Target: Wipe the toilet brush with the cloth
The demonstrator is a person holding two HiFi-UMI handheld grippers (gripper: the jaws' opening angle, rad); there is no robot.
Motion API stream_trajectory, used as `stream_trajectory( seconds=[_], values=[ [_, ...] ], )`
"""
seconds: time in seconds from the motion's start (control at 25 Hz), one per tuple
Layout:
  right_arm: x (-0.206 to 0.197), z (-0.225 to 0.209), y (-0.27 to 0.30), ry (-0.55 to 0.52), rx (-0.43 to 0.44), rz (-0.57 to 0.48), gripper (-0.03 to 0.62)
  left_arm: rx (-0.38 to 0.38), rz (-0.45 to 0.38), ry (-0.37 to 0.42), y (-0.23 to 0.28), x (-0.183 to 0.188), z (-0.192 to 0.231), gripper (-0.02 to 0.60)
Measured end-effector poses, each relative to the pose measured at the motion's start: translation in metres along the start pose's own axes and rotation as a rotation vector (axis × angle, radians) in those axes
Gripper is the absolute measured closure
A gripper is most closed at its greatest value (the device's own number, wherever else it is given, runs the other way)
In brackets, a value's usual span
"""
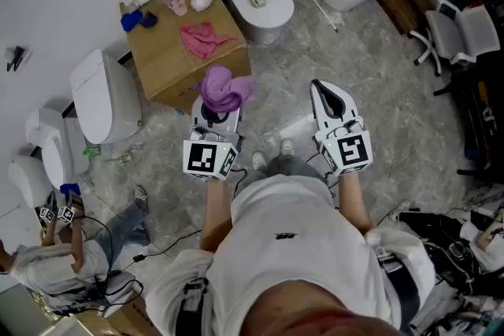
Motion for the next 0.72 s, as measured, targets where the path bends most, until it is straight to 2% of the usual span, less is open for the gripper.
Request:
stream_trajectory(
  seconds=[0.24,0.72],
  values=[
    [-0.006,-0.032,0.004,0.038,0.023,-0.009,0.599,0.026,0.005,-0.03,0.025,-0.005,-0.01,0.434],
    [-0.024,-0.095,0.027,0.037,0.115,-0.002,0.599,0.095,0.014,-0.031,0.069,-0.019,-0.033,0.434]
  ],
)
Point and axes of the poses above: the fingertips, and each gripper's own axes: y forward along the fingers, z to its left, x out of its top, the point moved 3 cm from there along -y, backward along the fingers, and after that the axes turned 1 degree about y, right-handed, at the moved point
